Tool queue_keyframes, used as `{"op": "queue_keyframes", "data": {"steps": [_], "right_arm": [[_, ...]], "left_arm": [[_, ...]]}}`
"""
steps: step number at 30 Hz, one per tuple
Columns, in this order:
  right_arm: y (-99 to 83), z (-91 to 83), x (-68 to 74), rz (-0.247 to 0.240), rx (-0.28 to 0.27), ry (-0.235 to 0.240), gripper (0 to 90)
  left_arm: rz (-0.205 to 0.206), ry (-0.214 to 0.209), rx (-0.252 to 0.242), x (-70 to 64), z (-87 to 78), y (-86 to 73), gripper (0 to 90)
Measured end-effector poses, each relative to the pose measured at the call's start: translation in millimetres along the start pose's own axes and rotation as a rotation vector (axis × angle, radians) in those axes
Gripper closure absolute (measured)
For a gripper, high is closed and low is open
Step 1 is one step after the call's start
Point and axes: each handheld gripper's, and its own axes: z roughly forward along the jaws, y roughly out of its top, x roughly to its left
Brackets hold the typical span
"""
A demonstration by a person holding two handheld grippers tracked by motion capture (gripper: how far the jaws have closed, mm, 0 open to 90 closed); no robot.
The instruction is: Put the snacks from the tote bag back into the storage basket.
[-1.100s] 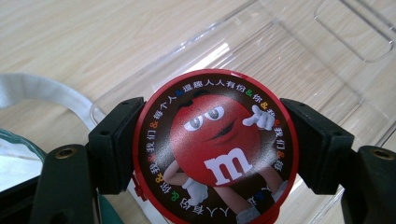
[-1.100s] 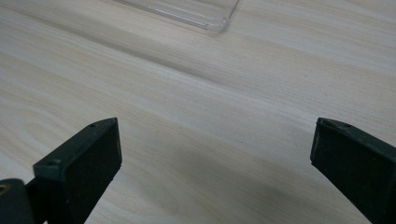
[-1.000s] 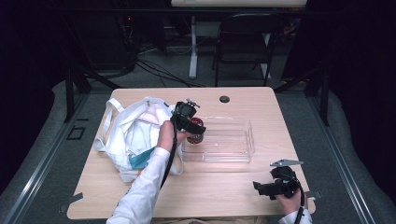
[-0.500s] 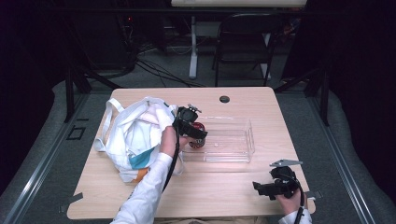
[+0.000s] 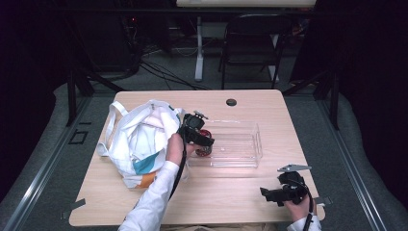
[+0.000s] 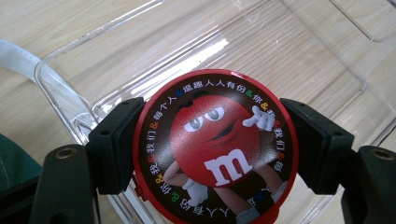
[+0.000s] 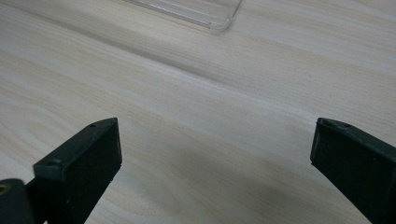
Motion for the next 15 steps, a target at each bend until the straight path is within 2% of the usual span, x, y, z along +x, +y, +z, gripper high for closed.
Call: {"op": "queue_keyframes", "data": {"steps": [15], "right_arm": [[0.0, -0.1, 0.3, -0.001, 0.000, 0.001, 1.8]], "left_arm": [[0.010, 0.035, 0.026, -2.6, 7.0, -8.4, 26.4]]}}
